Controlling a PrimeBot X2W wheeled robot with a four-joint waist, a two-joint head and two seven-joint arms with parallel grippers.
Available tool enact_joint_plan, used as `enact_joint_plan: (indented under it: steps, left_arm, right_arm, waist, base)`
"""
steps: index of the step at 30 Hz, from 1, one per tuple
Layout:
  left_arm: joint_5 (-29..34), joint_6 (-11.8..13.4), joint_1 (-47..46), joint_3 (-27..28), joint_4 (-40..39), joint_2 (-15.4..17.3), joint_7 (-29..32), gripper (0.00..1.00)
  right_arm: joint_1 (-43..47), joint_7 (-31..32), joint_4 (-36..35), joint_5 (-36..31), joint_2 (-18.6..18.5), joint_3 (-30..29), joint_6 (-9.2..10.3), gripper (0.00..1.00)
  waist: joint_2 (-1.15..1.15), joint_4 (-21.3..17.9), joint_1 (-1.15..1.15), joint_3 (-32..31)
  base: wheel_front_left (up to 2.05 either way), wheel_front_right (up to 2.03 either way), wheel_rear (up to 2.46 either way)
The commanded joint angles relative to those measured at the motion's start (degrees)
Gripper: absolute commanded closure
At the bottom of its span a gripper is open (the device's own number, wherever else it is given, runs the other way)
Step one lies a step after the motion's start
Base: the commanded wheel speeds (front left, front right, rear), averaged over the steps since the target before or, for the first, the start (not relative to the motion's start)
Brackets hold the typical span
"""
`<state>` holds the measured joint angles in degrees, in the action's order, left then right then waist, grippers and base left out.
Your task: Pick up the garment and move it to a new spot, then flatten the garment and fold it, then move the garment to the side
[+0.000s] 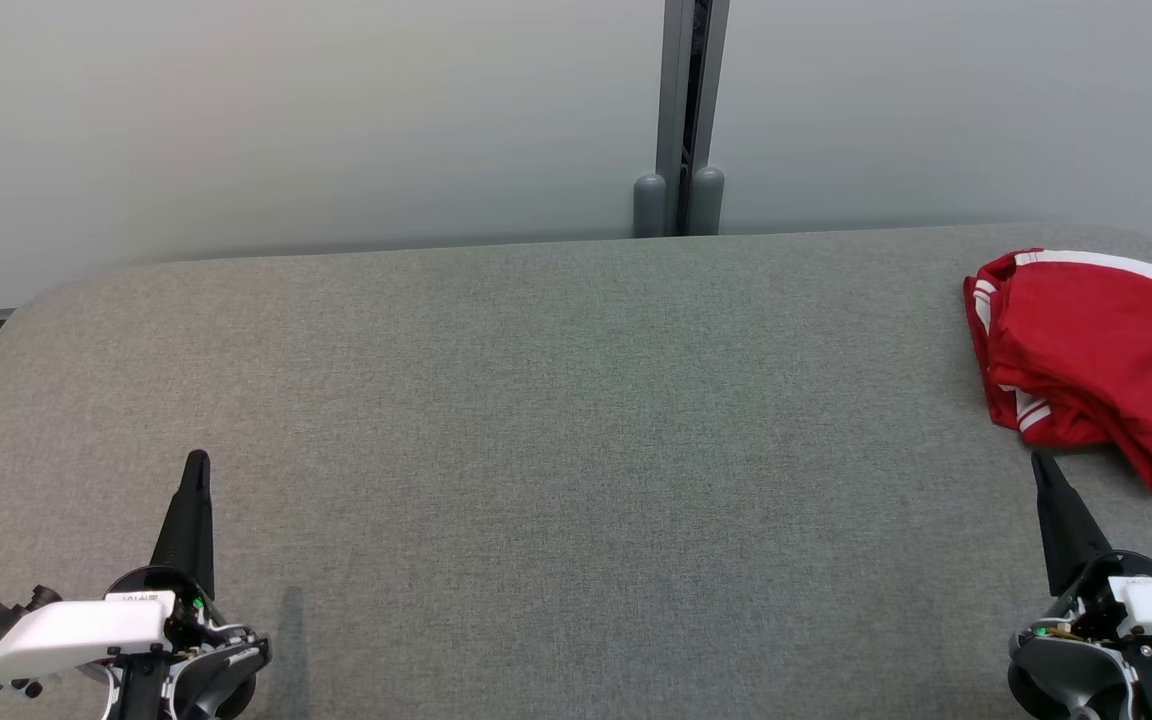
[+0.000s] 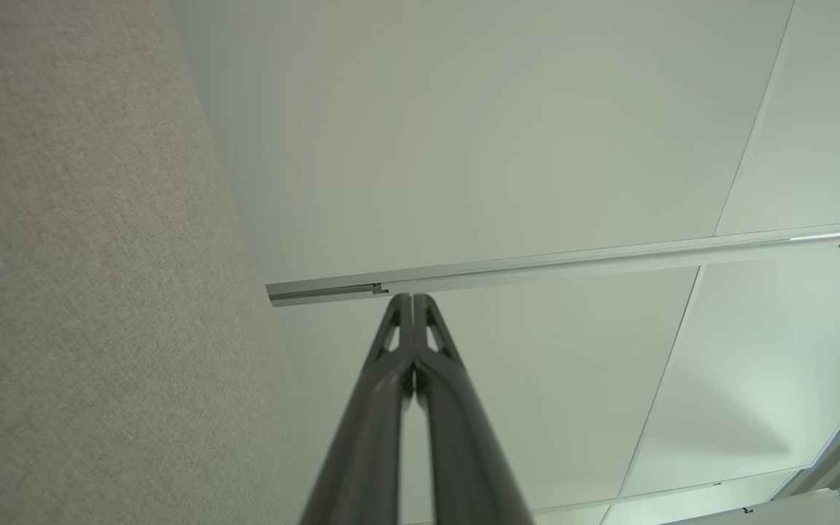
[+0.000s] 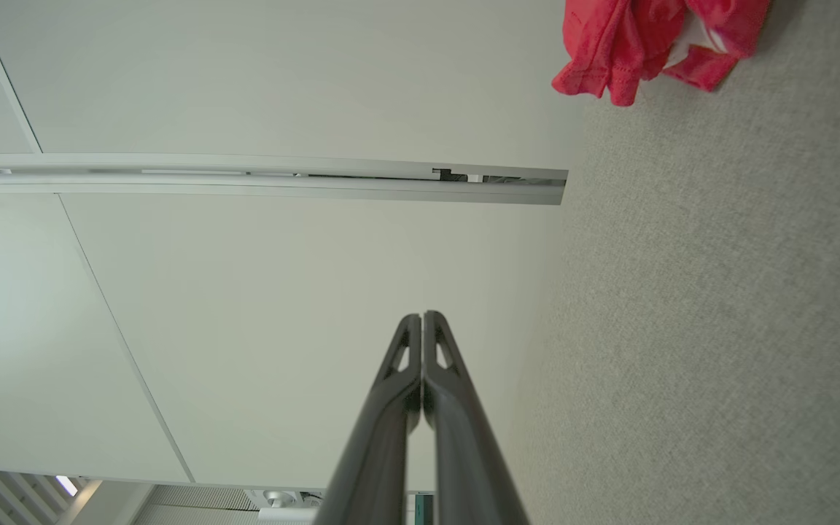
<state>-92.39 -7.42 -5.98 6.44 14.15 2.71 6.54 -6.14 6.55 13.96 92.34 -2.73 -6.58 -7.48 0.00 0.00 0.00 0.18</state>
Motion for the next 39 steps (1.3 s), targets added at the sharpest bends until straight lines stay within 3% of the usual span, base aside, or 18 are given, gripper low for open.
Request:
enact_joint_plan:
  steps: [1,39]
  left_arm:
    - [-0.06,-0.17,-0.58,0.20,-0.16,0.33,0.21,1.00]
    - [-0.06,-0.17,-0.58,0.19,-0.17,0.32,0.20,1.00]
  right_arm:
    - [-0.23,0.18,0.13,0.13,-0.22,-0.03,-0.02,1.00]
    - [-0.23,0.17,0.13,0.14,-0.22,-0.01,-0.02,1.00]
  waist:
    - [0.00,0.00,0.00,0.00]
    - [0.00,0.00,0.00,0.00]
  base:
    - [0.00,0.00,0.00]
    - [0.00,0.00,0.00]
